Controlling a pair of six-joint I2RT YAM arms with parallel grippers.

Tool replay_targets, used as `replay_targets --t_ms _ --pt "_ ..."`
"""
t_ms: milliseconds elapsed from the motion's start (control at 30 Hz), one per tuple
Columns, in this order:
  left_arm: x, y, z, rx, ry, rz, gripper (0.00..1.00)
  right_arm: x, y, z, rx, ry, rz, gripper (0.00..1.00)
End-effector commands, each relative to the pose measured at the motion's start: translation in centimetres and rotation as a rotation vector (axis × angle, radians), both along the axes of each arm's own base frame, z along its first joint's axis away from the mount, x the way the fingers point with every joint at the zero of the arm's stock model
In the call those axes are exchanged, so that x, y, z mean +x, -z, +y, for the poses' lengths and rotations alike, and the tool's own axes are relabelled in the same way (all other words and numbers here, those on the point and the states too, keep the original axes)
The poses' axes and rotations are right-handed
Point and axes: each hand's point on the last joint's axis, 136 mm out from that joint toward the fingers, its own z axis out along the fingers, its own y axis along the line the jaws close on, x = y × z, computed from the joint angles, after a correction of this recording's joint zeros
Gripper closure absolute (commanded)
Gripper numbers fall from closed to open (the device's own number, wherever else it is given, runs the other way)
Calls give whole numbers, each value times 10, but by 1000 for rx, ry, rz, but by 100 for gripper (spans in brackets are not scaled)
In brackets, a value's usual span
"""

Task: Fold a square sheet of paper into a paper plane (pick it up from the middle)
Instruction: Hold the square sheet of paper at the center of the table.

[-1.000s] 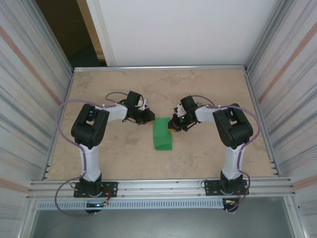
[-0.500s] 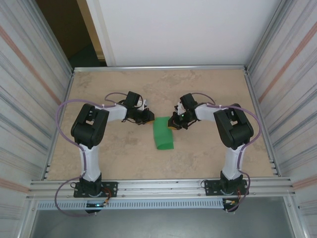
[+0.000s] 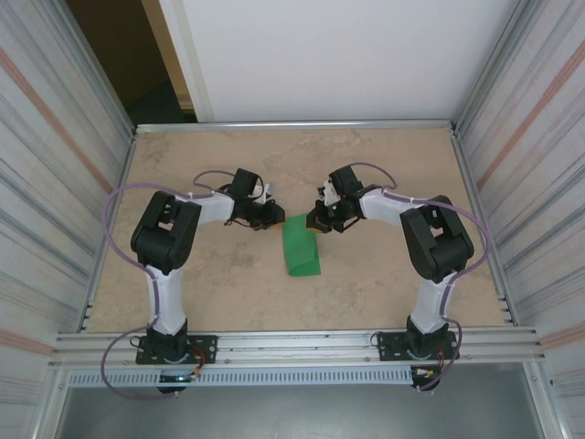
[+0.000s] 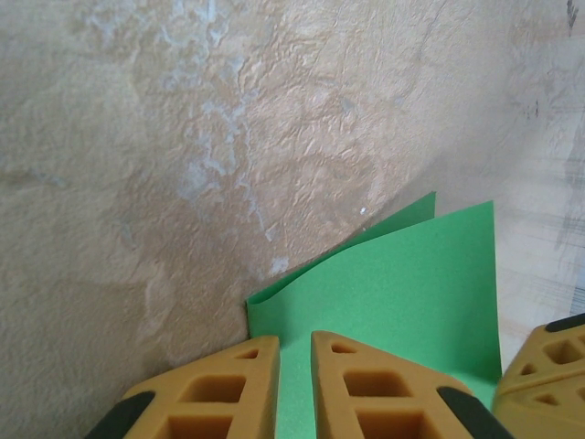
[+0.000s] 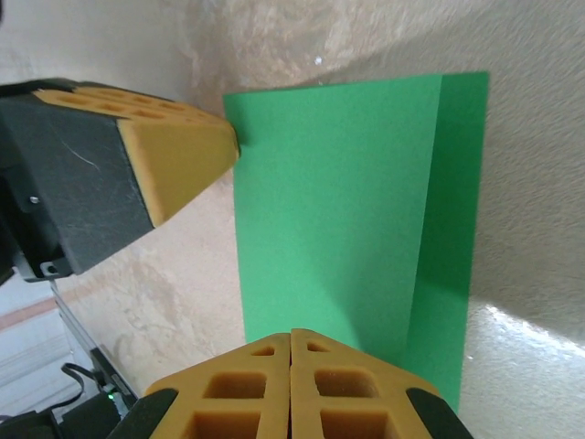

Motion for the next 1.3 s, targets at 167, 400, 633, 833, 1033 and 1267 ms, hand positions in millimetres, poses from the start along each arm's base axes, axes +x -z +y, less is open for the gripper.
replay_targets --t_ms 167,400,633,833,1033,1267 --pt "-9 14 9 50 -3 33 82 -8 32 -12 -61 2 76 95" --pt "-6 4 4 20 -5 23 82 -13 51 -21 -88 15 112 97" --pt "13 -57 -5 -58 -20 -109 81 -24 76 -32 -140 19 157 100" --pt "4 -67 -17 -105 -13 -112 80 -26 80 -35 -154 28 163 100" --pt "-28 -35 -33 -76 25 -37 80 -26 82 -36 -162 34 171 100" --pt "-39 -7 -29 -55 9 23 80 -33 94 -45 -224 34 201 100"
